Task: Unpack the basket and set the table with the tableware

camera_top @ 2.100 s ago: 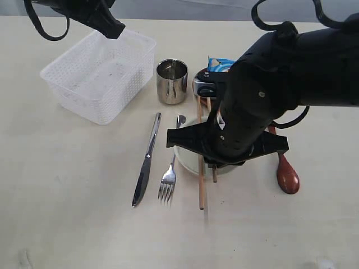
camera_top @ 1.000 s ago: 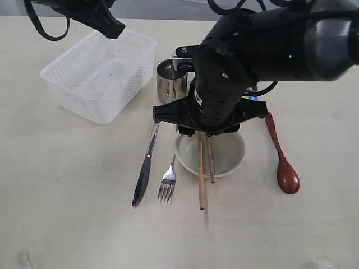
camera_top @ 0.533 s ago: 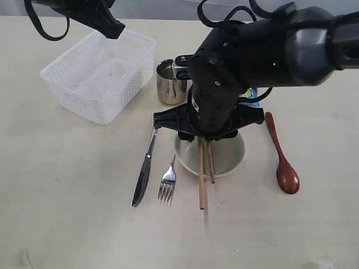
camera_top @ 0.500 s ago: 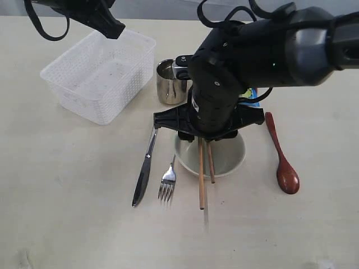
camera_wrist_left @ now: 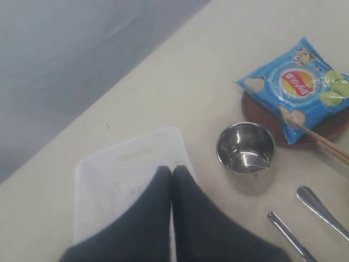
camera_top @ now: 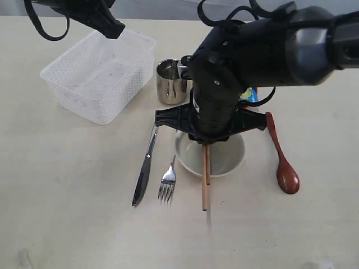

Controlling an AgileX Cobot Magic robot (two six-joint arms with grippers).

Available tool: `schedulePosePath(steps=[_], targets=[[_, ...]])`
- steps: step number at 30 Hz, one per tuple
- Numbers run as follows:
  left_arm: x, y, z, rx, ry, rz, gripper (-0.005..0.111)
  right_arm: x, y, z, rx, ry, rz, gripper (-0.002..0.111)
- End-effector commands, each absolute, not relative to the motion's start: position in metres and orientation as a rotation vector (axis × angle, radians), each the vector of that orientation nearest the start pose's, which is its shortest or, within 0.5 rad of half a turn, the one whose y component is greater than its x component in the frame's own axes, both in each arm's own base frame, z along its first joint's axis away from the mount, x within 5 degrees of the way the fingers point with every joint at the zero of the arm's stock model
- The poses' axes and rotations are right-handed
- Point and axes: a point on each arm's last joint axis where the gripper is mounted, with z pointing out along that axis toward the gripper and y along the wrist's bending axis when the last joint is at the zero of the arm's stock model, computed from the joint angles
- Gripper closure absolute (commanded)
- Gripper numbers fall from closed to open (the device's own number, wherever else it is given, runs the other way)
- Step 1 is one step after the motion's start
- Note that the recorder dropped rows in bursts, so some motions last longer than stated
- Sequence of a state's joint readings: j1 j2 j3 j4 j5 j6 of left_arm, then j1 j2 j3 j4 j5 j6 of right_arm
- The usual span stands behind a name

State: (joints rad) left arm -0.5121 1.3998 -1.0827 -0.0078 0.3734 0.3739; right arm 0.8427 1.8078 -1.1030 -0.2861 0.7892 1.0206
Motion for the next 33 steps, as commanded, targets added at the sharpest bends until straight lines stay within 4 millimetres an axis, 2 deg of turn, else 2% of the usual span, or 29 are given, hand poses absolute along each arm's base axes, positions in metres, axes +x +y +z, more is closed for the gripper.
schedulePosePath(steps=[1, 9, 16, 18, 22, 25, 28, 31, 33], targets=[[0.273, -0.153, 0.321, 0.920, 1.965, -0.085, 0.107, 0.234, 0.232, 0.173, 0.066, 2.913, -0.113, 0.108], [0.273, -0.153, 0.321, 0.920, 1.965, -0.085, 0.107, 0.235, 0.234, 0.173, 0.040, 2.902, -0.086, 0.106], [0.273, -0.153, 0.321, 0.920, 1.965, -0.085, 0.107, 0.236, 0.236, 0.173, 0.036, 2.892, -0.058, 0.071], [0.273, -0.153, 0.321, 0.920, 1.965, -0.085, 0.107, 0.236, 0.236, 0.174, 0.035, 2.890, -0.057, 0.068], [0.273, -0.153, 0.321, 0.920, 1.965, -0.085, 0.107, 0.236, 0.235, 0.177, 0.033, 2.879, -0.050, 0.069], [0.273, -0.153, 0.321, 0.920, 1.965, -0.085, 0.107, 0.236, 0.232, 0.192, 0.017, 2.839, -0.016, 0.069], [0.273, -0.153, 0.321, 0.920, 1.965, -0.085, 0.107, 0.232, 0.228, 0.216, -0.040, 2.788, 0.048, 0.069], [0.273, -0.153, 0.321, 0.920, 1.965, -0.085, 0.107, 0.224, 0.220, 0.242, -0.184, 2.747, 0.081, 0.069], [0.273, -0.153, 0.321, 0.920, 1.965, -0.085, 0.107, 0.214, 0.214, 0.255, -0.392, 2.745, 0.076, 0.077]])
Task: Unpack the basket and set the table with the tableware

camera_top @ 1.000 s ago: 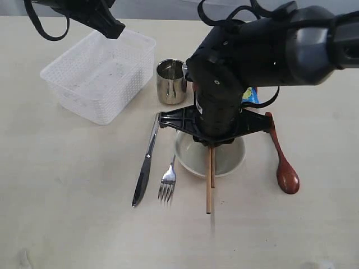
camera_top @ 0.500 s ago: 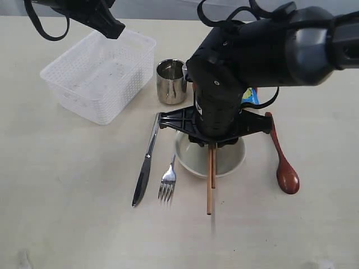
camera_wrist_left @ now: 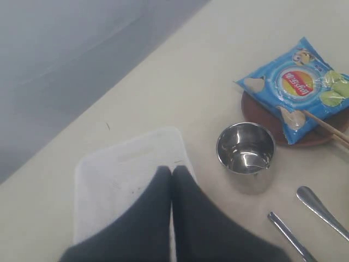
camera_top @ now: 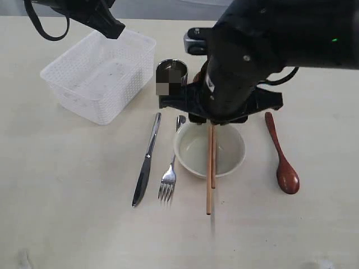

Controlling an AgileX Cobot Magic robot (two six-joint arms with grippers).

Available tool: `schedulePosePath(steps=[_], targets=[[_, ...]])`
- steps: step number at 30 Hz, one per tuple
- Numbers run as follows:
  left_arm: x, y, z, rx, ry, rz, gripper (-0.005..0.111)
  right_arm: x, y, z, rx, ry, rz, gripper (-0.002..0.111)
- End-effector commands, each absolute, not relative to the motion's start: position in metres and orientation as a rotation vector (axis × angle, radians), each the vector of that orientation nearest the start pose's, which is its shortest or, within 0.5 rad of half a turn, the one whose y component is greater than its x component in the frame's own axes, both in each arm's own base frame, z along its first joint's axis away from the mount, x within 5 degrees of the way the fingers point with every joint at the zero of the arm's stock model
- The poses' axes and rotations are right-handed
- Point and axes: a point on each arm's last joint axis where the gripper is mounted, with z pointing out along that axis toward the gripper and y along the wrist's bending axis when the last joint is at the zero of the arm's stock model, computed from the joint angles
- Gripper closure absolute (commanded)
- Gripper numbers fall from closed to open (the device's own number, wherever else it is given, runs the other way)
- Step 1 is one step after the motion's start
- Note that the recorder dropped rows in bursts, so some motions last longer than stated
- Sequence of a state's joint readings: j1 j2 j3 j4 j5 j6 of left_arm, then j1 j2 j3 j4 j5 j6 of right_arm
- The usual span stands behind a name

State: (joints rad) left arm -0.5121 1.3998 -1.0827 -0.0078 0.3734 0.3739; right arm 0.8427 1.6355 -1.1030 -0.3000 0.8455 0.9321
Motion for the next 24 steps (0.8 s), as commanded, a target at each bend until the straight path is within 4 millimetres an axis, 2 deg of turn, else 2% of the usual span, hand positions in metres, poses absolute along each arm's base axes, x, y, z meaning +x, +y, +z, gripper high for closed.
schedulePosePath(steps=[1, 3, 4, 7, 9, 11, 16, 19, 21, 24], targets=[[0.273, -0.153, 0.321, 0.920, 1.965, -0.085, 0.107, 0.209, 0.212, 0.259, -0.521, 2.758, 0.076, 0.086], [0.273, -0.153, 0.321, 0.920, 1.965, -0.085, 0.107, 0.197, 0.211, 0.261, -0.774, 2.787, 0.102, 0.106], [0.273, -0.153, 0.321, 0.920, 1.965, -0.085, 0.107, 0.191, 0.212, 0.260, -0.916, 2.801, 0.140, 0.108], [0.273, -0.153, 0.321, 0.920, 1.965, -0.085, 0.107, 0.178, 0.220, 0.258, -1.246, 2.778, 0.311, 0.108], [0.273, -0.153, 0.321, 0.920, 1.965, -0.085, 0.107, 0.173, 0.225, 0.256, -1.374, 2.742, 0.395, 0.108], [0.273, -0.153, 0.321, 0.918, 1.963, -0.086, 0.107, 0.167, 0.230, 0.251, -1.518, 2.685, 0.403, 0.108], [0.273, -0.153, 0.321, 0.918, 1.962, -0.086, 0.107, 0.146, 0.238, 0.226, -1.928, 2.595, 0.339, 0.108], [0.273, -0.153, 0.321, 0.918, 1.962, -0.086, 0.107, 0.139, 0.240, 0.211, -2.086, 2.594, 0.210, 0.108], [0.273, -0.153, 0.321, 0.918, 1.962, -0.086, 0.107, 0.138, 0.243, 0.203, -2.133, 2.579, 0.122, 0.108], [0.273, -0.153, 0.321, 0.918, 1.962, -0.086, 0.107, 0.140, 0.248, 0.193, -2.144, 2.565, 0.098, 0.108]])
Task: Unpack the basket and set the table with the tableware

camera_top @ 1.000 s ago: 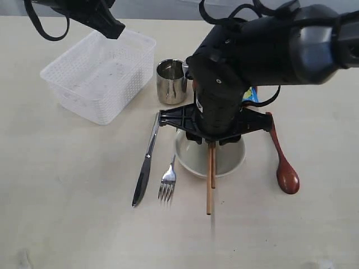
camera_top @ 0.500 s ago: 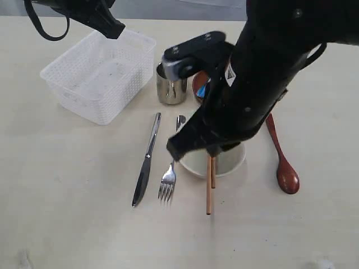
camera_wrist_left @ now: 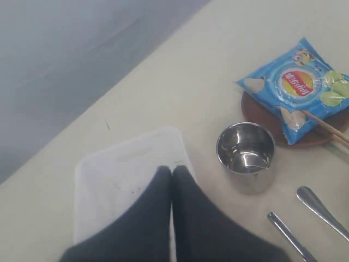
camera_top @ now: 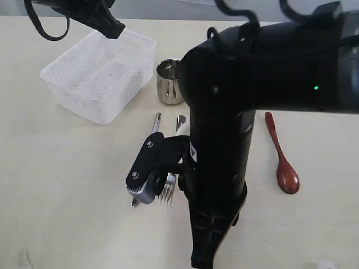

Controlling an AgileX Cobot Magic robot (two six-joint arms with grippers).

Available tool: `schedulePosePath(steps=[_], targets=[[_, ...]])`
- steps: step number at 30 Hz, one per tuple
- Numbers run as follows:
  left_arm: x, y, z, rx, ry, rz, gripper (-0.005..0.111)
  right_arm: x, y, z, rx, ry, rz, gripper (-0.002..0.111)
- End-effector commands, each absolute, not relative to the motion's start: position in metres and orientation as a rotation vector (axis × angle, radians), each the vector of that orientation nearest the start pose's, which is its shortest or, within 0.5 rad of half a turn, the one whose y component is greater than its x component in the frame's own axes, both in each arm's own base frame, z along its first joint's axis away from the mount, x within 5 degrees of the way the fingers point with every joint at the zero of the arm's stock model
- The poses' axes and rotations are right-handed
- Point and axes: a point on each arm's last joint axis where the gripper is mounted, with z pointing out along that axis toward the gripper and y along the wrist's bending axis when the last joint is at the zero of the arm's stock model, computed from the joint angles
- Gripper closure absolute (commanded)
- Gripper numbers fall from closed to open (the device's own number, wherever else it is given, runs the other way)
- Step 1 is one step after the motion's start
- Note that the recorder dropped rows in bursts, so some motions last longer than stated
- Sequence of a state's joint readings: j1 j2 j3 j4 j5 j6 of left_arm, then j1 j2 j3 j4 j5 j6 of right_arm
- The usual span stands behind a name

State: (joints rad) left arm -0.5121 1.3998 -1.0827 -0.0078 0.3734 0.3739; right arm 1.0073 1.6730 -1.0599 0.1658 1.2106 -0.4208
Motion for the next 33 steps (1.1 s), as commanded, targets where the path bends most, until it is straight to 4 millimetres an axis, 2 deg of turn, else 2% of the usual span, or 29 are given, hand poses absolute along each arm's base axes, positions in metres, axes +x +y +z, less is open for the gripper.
schedulePosePath(steps=[1, 7, 12, 23, 29, 33], targets=[[0.273, -0.153, 0.321, 0.918, 1.962, -0.086, 0.107, 0.140, 0.249, 0.191, -2.145, 2.568, 0.096, 0.108], [0.273, -0.153, 0.321, 0.918, 1.962, -0.086, 0.107, 0.143, 0.253, 0.180, -2.142, 2.571, 0.089, 0.108], [0.273, -0.153, 0.321, 0.918, 1.962, -0.086, 0.107, 0.148, 0.255, 0.179, -2.127, 2.514, 0.055, 0.108], [0.273, -0.153, 0.321, 0.918, 1.962, -0.086, 0.107, 0.149, 0.253, 0.179, -2.138, 2.512, 0.017, 0.108], [0.273, -0.153, 0.321, 0.918, 1.962, -0.086, 0.107, 0.155, 0.250, 0.179, -2.093, 2.506, -0.087, 0.108], [0.273, -0.153, 0.321, 0.918, 1.962, -0.086, 0.107, 0.157, 0.253, 0.179, -2.048, 2.495, -0.081, 0.108]])
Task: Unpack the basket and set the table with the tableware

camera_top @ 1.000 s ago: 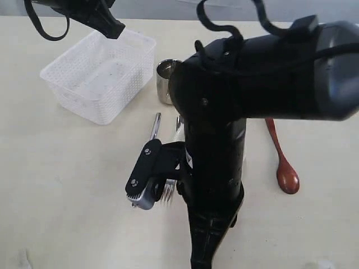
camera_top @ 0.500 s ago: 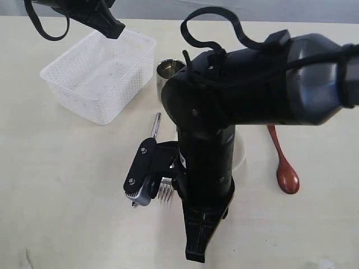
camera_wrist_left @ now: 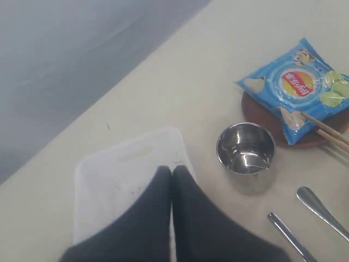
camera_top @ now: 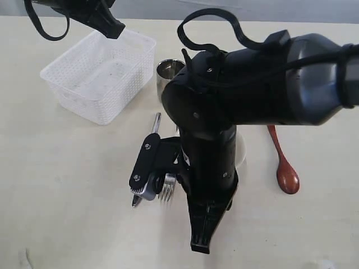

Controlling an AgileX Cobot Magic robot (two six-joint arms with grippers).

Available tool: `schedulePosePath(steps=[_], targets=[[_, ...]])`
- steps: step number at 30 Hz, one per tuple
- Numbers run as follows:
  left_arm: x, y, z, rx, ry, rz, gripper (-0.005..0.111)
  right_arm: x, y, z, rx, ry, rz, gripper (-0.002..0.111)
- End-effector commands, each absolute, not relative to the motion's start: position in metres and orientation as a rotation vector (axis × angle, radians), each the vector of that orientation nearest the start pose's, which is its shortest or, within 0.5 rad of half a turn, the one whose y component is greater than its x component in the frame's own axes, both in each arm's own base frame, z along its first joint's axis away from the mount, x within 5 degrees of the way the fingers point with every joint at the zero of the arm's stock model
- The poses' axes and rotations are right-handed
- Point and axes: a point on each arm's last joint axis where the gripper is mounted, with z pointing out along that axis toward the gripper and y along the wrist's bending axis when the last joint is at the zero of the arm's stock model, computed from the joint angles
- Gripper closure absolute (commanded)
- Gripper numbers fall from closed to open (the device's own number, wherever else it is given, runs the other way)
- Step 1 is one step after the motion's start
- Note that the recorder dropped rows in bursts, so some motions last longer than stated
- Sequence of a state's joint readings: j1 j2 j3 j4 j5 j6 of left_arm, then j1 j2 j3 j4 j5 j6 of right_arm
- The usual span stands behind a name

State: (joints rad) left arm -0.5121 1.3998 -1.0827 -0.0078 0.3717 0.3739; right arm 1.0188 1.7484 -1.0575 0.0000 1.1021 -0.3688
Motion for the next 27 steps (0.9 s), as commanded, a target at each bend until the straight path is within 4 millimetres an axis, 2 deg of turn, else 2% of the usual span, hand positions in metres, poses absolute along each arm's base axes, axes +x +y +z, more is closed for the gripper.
schedulePosePath(steps=[1, 13, 18, 27], targets=[[0.273, -0.153, 0.321, 0.918, 1.962, -0.086, 0.107, 0.158, 0.254, 0.179, -2.041, 2.484, -0.073, 0.108], [0.273, -0.153, 0.321, 0.918, 1.962, -0.086, 0.107, 0.161, 0.258, 0.178, -2.005, 2.446, -0.048, 0.108], [0.273, -0.153, 0.321, 0.918, 1.962, -0.086, 0.107, 0.154, 0.260, 0.179, -1.972, 2.526, 0.045, 0.108], [0.273, -0.153, 0.321, 0.918, 1.962, -0.086, 0.107, 0.150, 0.253, 0.180, -2.031, 2.592, -0.007, 0.108]])
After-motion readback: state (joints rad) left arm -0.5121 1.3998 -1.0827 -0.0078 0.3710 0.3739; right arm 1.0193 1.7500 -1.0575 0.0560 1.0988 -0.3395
